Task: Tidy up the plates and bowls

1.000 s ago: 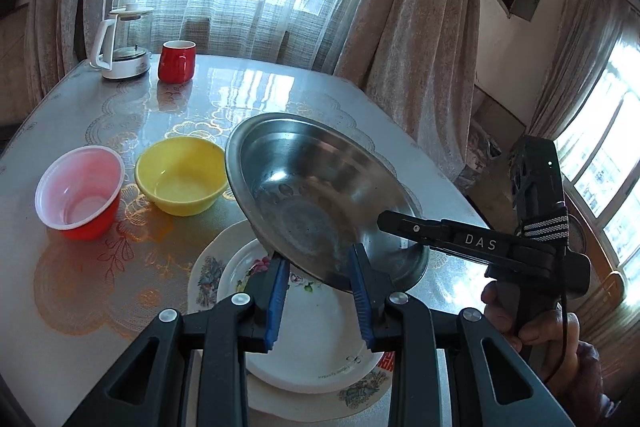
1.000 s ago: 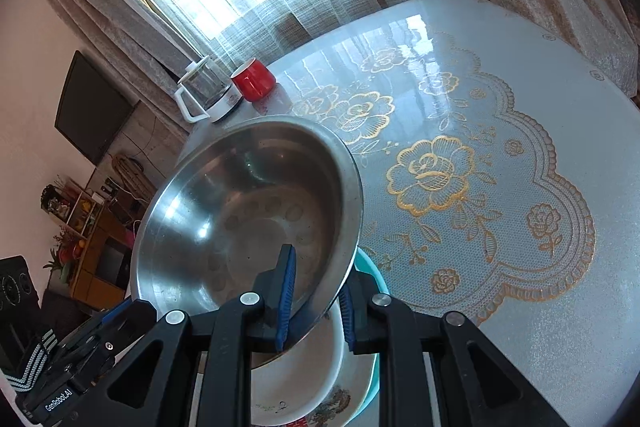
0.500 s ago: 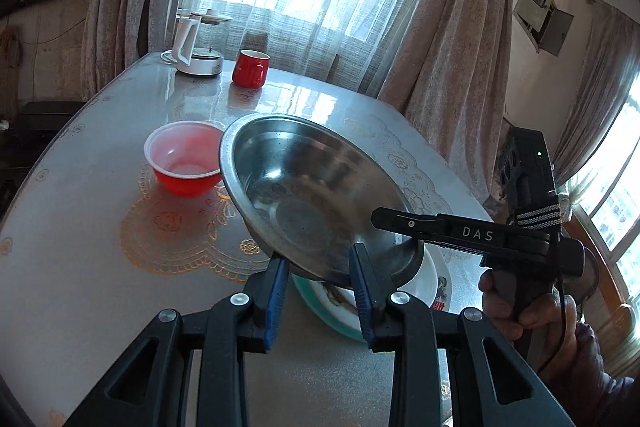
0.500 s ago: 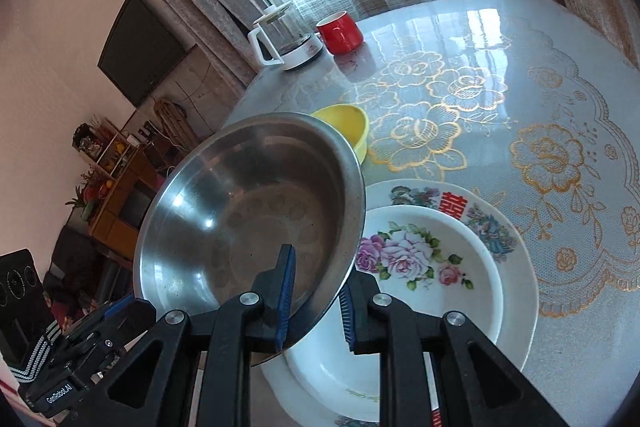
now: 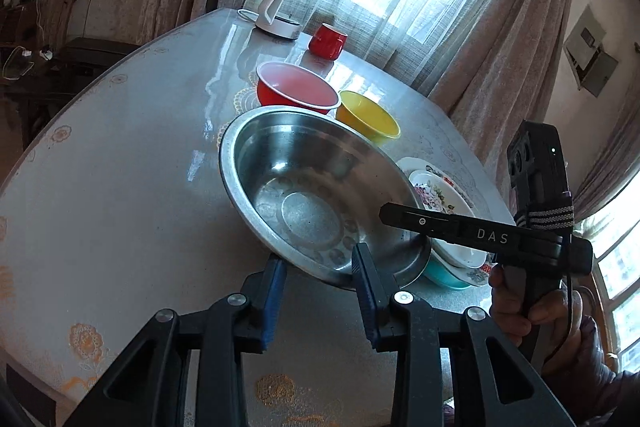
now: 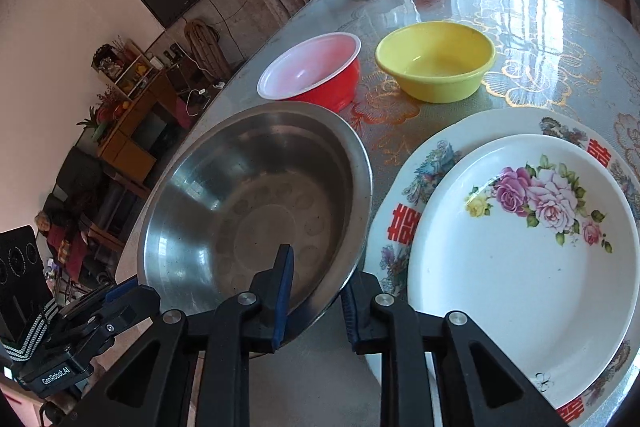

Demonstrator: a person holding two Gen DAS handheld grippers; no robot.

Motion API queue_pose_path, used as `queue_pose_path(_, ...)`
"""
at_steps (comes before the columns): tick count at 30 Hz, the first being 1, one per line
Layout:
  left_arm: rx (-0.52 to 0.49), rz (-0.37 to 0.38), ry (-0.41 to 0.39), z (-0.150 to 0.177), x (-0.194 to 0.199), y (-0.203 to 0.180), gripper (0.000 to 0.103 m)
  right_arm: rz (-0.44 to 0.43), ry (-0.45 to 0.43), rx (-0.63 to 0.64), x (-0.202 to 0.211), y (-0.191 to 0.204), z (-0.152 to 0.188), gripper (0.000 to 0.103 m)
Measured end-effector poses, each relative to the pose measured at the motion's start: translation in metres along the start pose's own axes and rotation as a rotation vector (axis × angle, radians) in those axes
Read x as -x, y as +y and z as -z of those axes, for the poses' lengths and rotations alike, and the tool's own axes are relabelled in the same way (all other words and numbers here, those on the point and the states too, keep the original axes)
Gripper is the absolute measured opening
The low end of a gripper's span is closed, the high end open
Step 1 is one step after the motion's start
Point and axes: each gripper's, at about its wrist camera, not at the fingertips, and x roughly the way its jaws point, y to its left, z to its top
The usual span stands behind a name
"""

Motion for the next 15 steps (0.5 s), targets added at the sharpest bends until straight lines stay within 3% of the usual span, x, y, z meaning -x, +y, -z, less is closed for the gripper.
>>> queue_pose_path(10, 0.018, -0.047, 0.014, 0.002, -0.003, 0.014, 0.035, 0.073, 0.046, 0.12, -0.014, 0.023, 0.004, 0.028)
queue_pose_path(15, -0.004, -0.089, 0.014, 0.001, 0.001, 0.014, 0.045, 0.09, 0.037, 0.152, -0.01, 0.027, 0.007, 0.028)
